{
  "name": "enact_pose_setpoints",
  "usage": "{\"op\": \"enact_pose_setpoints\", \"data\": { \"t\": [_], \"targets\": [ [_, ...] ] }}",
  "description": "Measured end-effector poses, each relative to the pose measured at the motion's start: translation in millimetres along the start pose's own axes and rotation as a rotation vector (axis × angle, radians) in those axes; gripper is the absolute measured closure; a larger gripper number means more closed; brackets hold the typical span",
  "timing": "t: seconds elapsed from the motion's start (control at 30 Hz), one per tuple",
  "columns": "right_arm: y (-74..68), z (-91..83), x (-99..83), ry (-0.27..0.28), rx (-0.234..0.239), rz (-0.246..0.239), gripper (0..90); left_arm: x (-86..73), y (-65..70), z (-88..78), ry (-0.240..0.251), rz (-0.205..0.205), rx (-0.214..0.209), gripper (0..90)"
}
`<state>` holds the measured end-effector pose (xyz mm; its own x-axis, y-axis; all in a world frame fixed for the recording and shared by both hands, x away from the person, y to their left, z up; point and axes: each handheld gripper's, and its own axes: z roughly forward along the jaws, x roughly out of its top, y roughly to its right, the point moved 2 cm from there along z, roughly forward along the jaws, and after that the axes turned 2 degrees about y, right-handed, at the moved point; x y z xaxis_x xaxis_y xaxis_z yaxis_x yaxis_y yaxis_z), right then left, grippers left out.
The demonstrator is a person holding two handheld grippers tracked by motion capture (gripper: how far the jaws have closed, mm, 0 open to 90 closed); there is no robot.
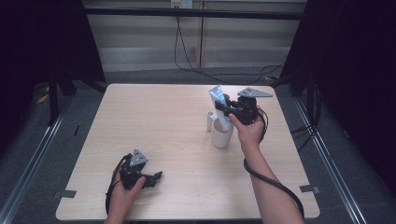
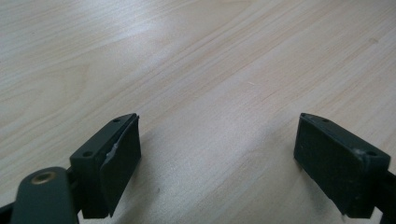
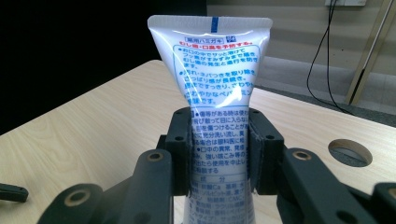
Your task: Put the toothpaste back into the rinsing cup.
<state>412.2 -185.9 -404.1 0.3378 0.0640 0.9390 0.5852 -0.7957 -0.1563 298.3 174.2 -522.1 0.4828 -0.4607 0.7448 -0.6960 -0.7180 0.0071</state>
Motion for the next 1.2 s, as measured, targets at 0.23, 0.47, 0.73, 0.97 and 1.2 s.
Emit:
{"op": "enact_pose_setpoints", "data": {
  "t": [0.23, 0.47, 0.73, 0.97, 1.2],
  "targets": [
    [-2.2, 2.4, -5.4, -0.014, 0.003, -0.012, 66.4, 0.0, 0.1, -0.2, -0.004, 0.0, 0.002, 14.6],
    [-0.1, 2.2, -8.1, -0.015, -0.007, -0.014, 66.2, 0.0, -0.2, -0.3, -0.004, 0.004, 0.0, 14.7],
    [0.1, 2.4, -13.0, -0.017, -0.009, -0.02, 66.0, 0.0, 0.1, 0.0, -0.001, -0.001, 0.001, 14.7],
    [-0.2, 0.2, -17.5, -0.024, -0.008, -0.026, 65.9, 0.0, -0.1, -0.3, -0.005, 0.002, 0.001, 14.6],
    [0.7, -2.0, -20.7, -0.032, -0.013, -0.03, 65.8, 0.0, 0.0, -0.2, -0.003, 0.001, 0.0, 14.6]
  ]
}}
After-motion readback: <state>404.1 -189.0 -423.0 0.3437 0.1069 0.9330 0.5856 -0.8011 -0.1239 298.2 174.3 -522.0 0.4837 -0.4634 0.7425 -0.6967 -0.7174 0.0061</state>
